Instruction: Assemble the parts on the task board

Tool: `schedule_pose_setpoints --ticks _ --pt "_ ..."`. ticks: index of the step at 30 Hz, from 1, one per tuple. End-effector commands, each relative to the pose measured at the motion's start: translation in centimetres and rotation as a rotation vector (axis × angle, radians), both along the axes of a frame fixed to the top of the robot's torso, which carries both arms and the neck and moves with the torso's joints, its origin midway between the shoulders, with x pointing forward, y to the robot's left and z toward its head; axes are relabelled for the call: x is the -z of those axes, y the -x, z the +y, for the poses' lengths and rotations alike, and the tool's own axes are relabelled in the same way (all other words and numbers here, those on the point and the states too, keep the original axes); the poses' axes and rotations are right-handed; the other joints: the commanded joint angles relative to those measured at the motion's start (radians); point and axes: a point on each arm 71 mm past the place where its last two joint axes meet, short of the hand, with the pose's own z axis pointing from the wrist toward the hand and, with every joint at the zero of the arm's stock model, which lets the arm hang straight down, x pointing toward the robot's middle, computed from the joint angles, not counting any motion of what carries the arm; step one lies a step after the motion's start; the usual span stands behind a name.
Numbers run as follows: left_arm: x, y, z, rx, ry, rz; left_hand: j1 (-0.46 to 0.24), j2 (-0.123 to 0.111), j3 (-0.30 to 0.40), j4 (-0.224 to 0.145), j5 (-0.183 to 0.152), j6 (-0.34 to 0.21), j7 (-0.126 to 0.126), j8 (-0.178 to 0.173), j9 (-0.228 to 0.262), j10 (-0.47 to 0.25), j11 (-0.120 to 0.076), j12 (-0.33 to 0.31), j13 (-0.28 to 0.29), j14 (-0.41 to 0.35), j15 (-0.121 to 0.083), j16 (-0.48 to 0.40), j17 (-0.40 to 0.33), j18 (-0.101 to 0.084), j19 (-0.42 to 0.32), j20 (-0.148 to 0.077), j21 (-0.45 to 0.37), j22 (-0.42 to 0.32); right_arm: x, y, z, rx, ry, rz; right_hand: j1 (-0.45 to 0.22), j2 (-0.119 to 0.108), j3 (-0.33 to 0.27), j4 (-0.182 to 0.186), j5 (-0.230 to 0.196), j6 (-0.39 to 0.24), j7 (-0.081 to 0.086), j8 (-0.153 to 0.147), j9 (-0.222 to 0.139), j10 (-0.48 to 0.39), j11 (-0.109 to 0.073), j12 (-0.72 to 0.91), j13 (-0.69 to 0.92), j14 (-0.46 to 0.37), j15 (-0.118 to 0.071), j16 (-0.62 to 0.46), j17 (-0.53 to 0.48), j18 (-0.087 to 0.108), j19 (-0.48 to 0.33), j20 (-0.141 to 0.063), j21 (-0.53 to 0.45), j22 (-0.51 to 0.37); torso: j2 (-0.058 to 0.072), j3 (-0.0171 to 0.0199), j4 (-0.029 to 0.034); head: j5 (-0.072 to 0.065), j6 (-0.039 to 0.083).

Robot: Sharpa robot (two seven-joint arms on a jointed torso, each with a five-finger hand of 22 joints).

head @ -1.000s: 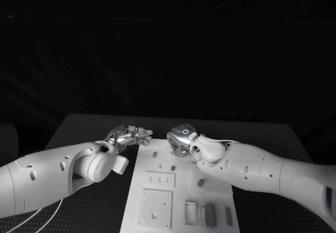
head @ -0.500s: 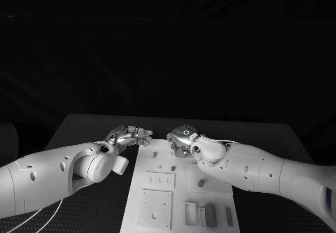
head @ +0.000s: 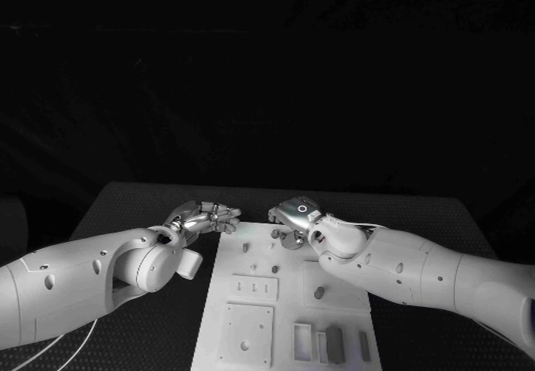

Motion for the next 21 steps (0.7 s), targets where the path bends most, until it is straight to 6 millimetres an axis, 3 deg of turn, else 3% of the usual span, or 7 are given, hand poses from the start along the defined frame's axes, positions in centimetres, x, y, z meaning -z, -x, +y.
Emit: schedule_pose_setpoints --ticks 1,3,7,17,21 --pt "-0.3 0.2 0.2 0.018 0.027 -0.010 -0.010 -0.001 0.000 -0.007 0.005 0.001 0.007 -0.004 -0.001 -0.001 0.007 -0.004 -0.001 0.000 0.007 -0.004 -0.001 -0.001 0.006 0.002 0.003 0.015 -1.4 0.1 -0.2 -0.021 -0.091 -0.008 -0.012 -0.008 -0.008 0.006 0.000 0.003 -0.007 0.007 0.002 -0.003 0.003 0.005 -0.003 0.009 0.002 0.009 0.001 0.016 0.005 -0.002 0.008 0.019 0.000 0.0019 -0.0062 0.000 0.009" --pt "-0.3 0.1 0.3 0.012 0.034 -0.013 -0.011 -0.003 0.000 -0.008 0.005 0.002 0.006 -0.004 -0.001 -0.001 0.006 -0.005 -0.001 -0.001 0.007 -0.004 -0.001 -0.001 0.006 0.002 0.002 0.015 -2.2 0.3 -0.9 -0.023 -0.128 0.000 -0.046 -0.011 -0.038 0.006 0.003 0.002 -0.017 0.007 0.001 0.003 0.002 0.006 -0.006 0.020 0.001 0.020 0.004 0.016 0.009 -0.001 0.017 0.022 0.002 0.0029 -0.0103 0.004 0.018" --pt "-0.2 -0.2 0.7 -0.008 0.025 -0.013 -0.011 -0.004 0.001 -0.011 0.006 0.002 0.003 -0.005 -0.001 0.000 0.005 -0.006 -0.001 -0.001 0.007 -0.005 -0.002 -0.001 0.006 0.003 0.002 0.015 -3.4 0.3 -2.6 -0.021 -0.168 0.054 -0.071 -0.006 -0.071 0.003 0.009 0.007 -0.017 0.010 -0.002 0.026 -0.004 0.012 -0.009 0.030 -0.005 0.040 0.008 0.016 0.019 -0.011 0.037 0.022 -0.004 0.0103 -0.0237 0.013 0.025" --pt "0.1 -0.7 1.1 -0.032 0.021 -0.009 -0.011 0.000 0.004 -0.013 0.008 0.005 0.004 -0.005 -0.001 0.003 0.005 -0.006 -0.001 0.000 0.007 -0.004 -0.002 0.000 0.007 0.003 0.002 0.015 -3.2 0.7 -7.0 0.030 -0.105 0.185 -0.098 0.018 -0.135 -0.005 0.048 0.014 -0.006 0.014 -0.006 0.077 -0.022 0.036 -0.006 0.036 -0.022 0.086 0.020 0.016 0.030 -0.027 0.078 0.022 -0.022 0.0223 -0.0494 0.027 0.025" --pt "0.2 -0.6 0.9 -0.027 0.024 -0.005 -0.013 0.001 0.005 -0.013 0.008 0.005 0.004 -0.005 -0.001 0.004 0.005 -0.007 -0.001 0.001 0.007 -0.004 -0.002 0.000 0.007 0.003 0.003 0.015 -2.6 0.5 -8.4 0.063 -0.055 0.234 -0.117 0.013 -0.189 -0.008 0.061 0.001 -0.016 0.009 -0.011 0.054 -0.015 0.024 -0.012 0.024 -0.016 0.101 0.022 0.016 0.018 -0.027 0.089 0.021 -0.026 0.0300 -0.0576 0.032 0.023"
